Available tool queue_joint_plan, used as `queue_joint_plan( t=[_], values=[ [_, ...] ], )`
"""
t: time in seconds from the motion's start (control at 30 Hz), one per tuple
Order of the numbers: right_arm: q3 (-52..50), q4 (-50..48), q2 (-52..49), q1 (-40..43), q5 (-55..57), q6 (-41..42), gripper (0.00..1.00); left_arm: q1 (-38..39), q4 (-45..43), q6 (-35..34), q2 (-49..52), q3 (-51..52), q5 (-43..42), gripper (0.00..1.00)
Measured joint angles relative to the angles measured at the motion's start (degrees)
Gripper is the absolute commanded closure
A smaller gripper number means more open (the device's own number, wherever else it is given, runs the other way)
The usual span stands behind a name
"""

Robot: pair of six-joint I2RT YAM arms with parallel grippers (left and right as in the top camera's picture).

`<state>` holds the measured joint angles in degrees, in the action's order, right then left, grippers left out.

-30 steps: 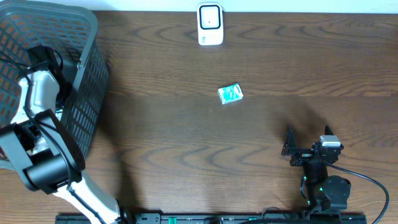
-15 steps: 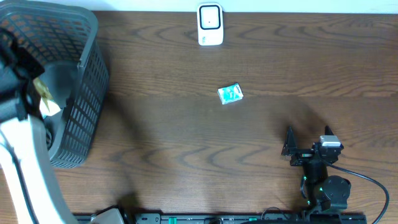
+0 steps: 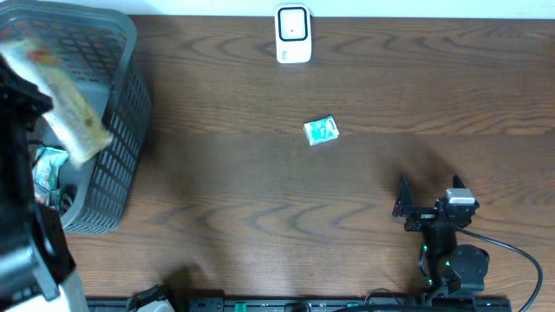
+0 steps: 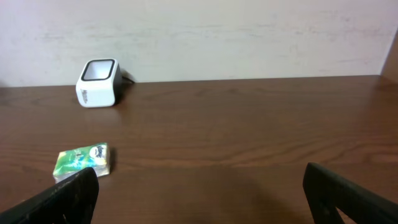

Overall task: Scan the item barcode
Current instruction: 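Grasp a yellow snack bag inside the basket with the left gripper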

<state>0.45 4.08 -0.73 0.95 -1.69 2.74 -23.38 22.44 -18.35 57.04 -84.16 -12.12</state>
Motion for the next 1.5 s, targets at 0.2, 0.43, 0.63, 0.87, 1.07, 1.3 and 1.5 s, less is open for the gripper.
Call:
queue_joint_plan(
  t=[0.2, 0.43, 0.63, 0.87, 1.07, 1.3, 1.5],
  values=[
    [0.0, 0.0, 0.0, 0.0, 0.0, 0.0, 0.01, 7.1, 1.8, -6.6, 0.1, -0.3, -10.7, 0.93],
    [0.0, 0.0, 0.0, 0.0, 0.0, 0.0, 0.01, 17.5, 4.7, -7.1, 7.7, -0.3, -14.4, 0.92],
    [0.0, 0.0, 0.0, 0.0, 0.0, 0.0, 0.01, 17.3, 5.7, -5.6, 10.2, -0.3, -11.0, 0.54],
    [0.0, 0.0, 0.0, 0.0, 0.0, 0.0, 0.01, 7.8, 6.2, -4.2, 9.4, -0.3, -0.8, 0.31],
    [0.0, 0.0, 0.0, 0.0, 0.0, 0.0, 0.01, -2.2, 12.1, -3.2, 10.4, -0.3, 6.5, 0.28],
    [0.0, 0.0, 0.0, 0.0, 0.0, 0.0, 0.01, -8.5, 16.5, -1.7, 19.8, -0.3, 12.7, 0.15],
    [0.0, 0.0, 0.0, 0.0, 0.0, 0.0, 0.01, -8.7, 24.0, -12.6, 29.0, -0.3, 13.7, 0.15]
  ],
)
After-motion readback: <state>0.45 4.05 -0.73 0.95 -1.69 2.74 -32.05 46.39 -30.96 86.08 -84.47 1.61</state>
